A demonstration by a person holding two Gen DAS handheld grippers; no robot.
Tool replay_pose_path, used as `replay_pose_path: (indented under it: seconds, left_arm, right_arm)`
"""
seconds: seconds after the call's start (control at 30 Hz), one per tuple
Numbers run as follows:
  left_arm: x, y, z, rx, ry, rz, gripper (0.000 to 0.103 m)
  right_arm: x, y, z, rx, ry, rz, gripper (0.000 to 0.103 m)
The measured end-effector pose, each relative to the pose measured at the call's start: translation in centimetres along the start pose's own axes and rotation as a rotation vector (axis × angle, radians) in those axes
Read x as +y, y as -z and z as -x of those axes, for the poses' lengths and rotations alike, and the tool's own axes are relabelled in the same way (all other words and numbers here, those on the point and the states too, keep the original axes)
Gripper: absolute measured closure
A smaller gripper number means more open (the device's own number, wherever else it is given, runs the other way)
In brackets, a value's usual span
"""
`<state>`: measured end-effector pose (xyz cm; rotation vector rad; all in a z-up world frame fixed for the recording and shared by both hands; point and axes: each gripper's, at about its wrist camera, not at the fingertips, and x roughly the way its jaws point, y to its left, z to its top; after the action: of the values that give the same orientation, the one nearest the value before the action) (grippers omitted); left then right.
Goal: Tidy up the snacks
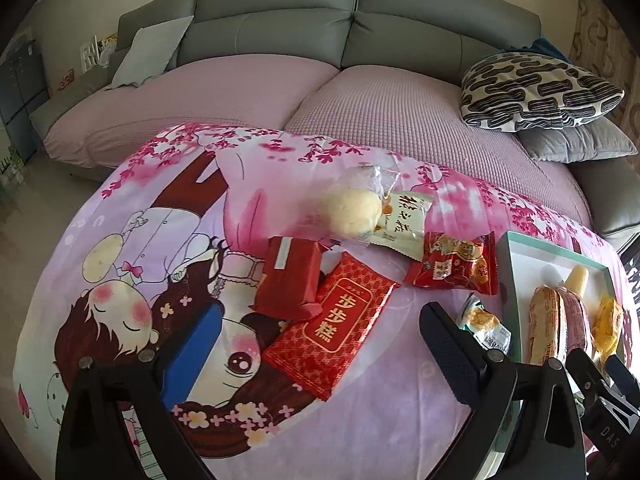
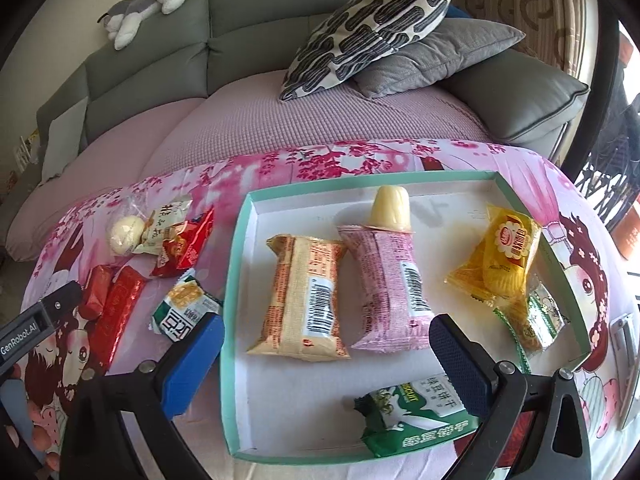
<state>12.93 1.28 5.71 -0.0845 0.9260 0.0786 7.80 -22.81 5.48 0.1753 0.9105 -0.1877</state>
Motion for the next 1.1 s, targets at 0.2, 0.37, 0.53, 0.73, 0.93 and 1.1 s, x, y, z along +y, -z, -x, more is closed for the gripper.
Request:
replay_pose_path:
  seconds: [0.2, 0.37, 0.53, 0.73, 0.93, 1.1]
  left_arm:
    - [3.0, -0.1, 1.0, -0.024, -0.016, 0.033, 0.004]
    - [5.4, 0.0, 1.5, -0.034, -0.023, 0.059, 0.004]
    - [7.4, 0.1, 1.1, -0.023, -0.029, 0.104, 0.004]
    - [7.9, 0.2, 0.1, 0.005, -0.002, 0.104, 0.004]
    - [8.4, -0.1, -1.2, 0.030, -0.003, 0.115, 0.004]
    - [7.2, -0.2, -2.1, 0.052, 0.000, 0.079, 0.004]
  right_arm:
    - [3.9, 0.3, 0.2, -0.022, -0.075, 0.077, 0.000]
    - [6.9, 0.7, 0.5, -0.045, -0.122, 0.136, 0.000]
    - [8.9, 1.2, 0.3, -0.044, -0.165, 0.174, 0.000]
    - [9.7, 1.4, -0.6, -0.035, -0.174, 0.180, 0.004]
    - [10.2, 1.1, -2.0, -0.014, -0.178, 0.196, 0.013]
    - [10.8, 0.9, -2.4, -0.020, -0.198, 0.224, 0.018]
